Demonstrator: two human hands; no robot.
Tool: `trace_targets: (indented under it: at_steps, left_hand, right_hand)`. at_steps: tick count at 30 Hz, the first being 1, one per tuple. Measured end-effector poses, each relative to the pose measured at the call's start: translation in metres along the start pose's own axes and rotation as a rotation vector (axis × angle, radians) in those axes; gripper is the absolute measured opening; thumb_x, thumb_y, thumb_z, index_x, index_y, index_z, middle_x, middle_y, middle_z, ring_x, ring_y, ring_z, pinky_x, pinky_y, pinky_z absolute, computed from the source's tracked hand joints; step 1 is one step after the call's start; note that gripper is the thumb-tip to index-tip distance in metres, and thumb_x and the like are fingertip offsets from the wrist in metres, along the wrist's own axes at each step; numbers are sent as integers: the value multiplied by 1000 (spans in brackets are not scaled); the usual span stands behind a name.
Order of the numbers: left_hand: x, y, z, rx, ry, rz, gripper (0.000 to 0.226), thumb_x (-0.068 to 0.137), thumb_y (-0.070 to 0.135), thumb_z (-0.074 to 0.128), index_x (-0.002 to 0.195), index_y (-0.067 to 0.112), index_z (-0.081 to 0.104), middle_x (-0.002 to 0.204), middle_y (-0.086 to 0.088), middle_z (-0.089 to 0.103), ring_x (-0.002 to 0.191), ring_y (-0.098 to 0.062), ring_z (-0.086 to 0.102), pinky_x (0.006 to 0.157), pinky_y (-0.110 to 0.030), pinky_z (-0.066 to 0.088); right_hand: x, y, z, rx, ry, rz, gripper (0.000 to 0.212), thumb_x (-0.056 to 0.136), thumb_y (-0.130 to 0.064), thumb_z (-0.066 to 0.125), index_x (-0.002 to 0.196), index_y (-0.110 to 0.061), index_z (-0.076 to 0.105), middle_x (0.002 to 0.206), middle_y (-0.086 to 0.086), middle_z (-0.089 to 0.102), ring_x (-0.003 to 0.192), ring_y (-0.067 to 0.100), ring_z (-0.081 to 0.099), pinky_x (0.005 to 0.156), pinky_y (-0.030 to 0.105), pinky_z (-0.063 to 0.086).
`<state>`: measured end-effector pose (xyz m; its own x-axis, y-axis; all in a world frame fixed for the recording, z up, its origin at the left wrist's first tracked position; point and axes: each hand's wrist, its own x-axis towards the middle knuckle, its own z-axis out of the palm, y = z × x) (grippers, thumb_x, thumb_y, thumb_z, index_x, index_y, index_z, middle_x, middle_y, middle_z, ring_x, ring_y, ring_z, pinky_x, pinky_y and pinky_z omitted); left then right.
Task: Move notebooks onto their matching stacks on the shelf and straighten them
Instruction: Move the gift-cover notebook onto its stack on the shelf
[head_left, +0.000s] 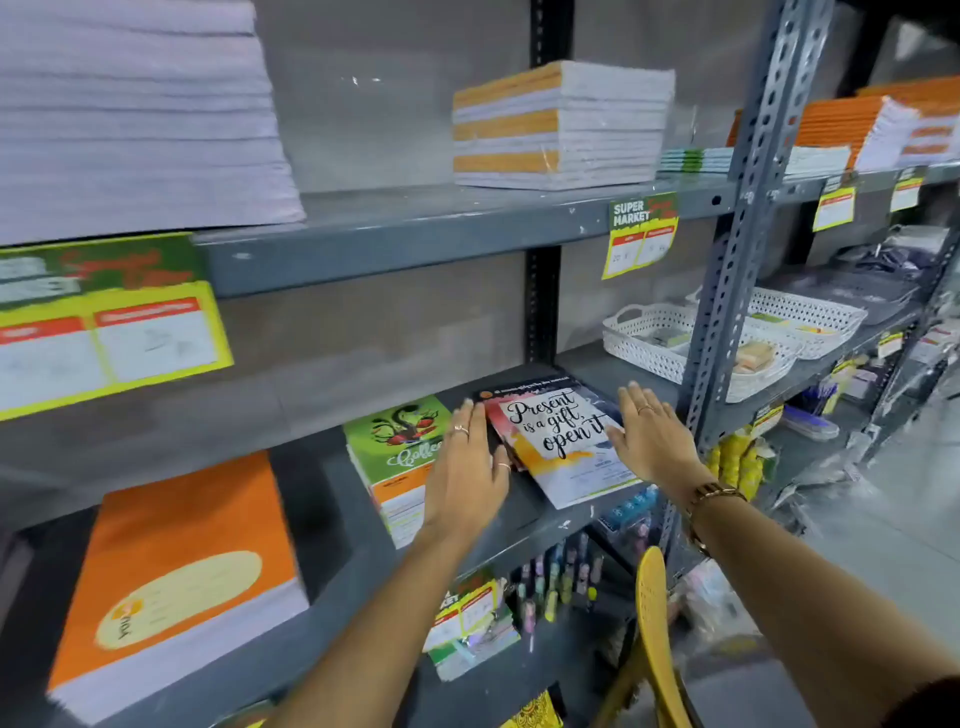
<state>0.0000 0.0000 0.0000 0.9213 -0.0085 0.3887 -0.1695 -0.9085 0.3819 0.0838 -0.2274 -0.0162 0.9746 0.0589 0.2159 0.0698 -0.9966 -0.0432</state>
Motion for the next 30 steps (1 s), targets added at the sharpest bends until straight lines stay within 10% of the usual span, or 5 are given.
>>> trace_targets:
  at_steps: [6,13,15,18,30]
  left_hand:
    - [36,21,51,-282,-167,-306,33,92,22,54,113,-4,55,108,-24,64,99,-38,60,80,-40,48]
    - [59,33,90,-445,-302,-677,39,85,16,63,53,8,43,58,-7,49,63,-26,54,52,-31,42]
    - [64,34,98,-516,-340,-766,37,82,9,65,55,11,40,68,-6,52,73,-27,61,63,-33,56]
    - [67,33,98,-640,-342,-881,33,80,-6,65,60,8,41,83,-13,56,89,-31,68,72,-35,59]
    - [72,34,54,-1068,-233,-929,28,84,-19,49,70,4,42,87,-16,56,68,-22,60,70,-32,53]
  right_hand:
    - [39,24,27,130,-238,209,54,95,-41,42,133,-3,38,138,16,48,124,33,50,92,43,46]
    - [72,33,38,172,-366,265,36,87,-41,56,94,-6,59,94,11,60,92,31,61,71,33,45]
    - [77,37,37,251,-418,286,34,84,-39,61,70,-9,51,80,7,54,82,29,56,67,31,42]
    - [83,37,36,344,-444,330,27,83,-30,64,86,-5,53,87,9,55,88,29,56,70,30,41]
    - [73,3,7,401,-71,404,14,87,-12,51,77,-3,56,81,14,58,72,31,55,63,29,40]
